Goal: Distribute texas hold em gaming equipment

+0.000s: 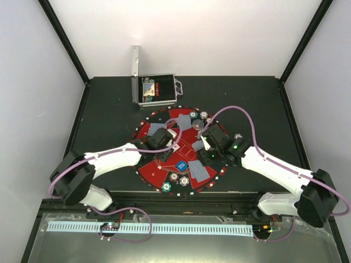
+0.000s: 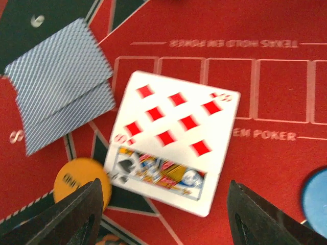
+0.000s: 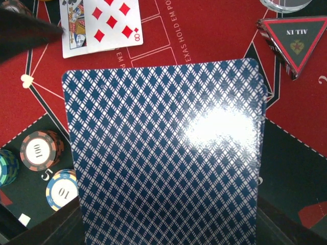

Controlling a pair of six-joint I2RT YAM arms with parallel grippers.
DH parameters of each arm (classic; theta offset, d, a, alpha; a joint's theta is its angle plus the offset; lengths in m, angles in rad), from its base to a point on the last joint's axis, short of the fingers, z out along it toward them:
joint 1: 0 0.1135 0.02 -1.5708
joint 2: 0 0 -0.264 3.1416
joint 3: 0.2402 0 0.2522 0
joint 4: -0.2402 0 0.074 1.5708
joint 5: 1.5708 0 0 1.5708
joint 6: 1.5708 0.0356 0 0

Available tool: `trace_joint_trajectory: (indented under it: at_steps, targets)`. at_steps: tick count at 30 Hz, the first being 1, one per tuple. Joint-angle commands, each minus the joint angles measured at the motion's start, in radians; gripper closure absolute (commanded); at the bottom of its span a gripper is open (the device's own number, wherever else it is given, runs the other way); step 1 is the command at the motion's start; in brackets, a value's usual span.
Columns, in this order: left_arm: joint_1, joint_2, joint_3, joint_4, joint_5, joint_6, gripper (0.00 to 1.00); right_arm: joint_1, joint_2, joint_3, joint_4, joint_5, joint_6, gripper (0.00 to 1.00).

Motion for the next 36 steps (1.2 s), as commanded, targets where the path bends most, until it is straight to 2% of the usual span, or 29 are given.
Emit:
trace_joint_trajectory:
  at_steps: [1,5,8,13,16,24,36]
  targets:
    - [0.095,-0.120,-0.044,0.002,0.101,-0.132,0.32,0.018,0.028,0.008,-0.003,0.018,-0.049,0.38]
    - [0.184,-0.287,-0.067,0.031,0.379,-0.262,0.31,0.062,0.060,0.019,-0.004,-0.005,-0.093,0.38]
    - [0.243,-0.356,-0.082,0.092,0.619,-0.348,0.28,0.100,0.073,0.022,0.008,-0.055,-0.116,0.38]
    - [0.280,-0.319,-0.050,0.073,0.928,-0.367,0.29,0.141,0.081,0.028,0.033,-0.129,-0.142,0.38]
    - [0.280,-0.263,-0.045,0.074,1.046,-0.340,0.30,0.161,0.084,0.039,0.040,-0.150,-0.154,0.38]
    - [0.274,-0.112,-0.035,0.126,1.221,-0.326,0.33,0.181,0.084,0.058,0.037,-0.170,-0.171,0.38]
    - [0.249,0.003,0.005,0.095,1.281,-0.271,0.34,0.191,0.084,0.058,0.037,-0.166,-0.174,0.38]
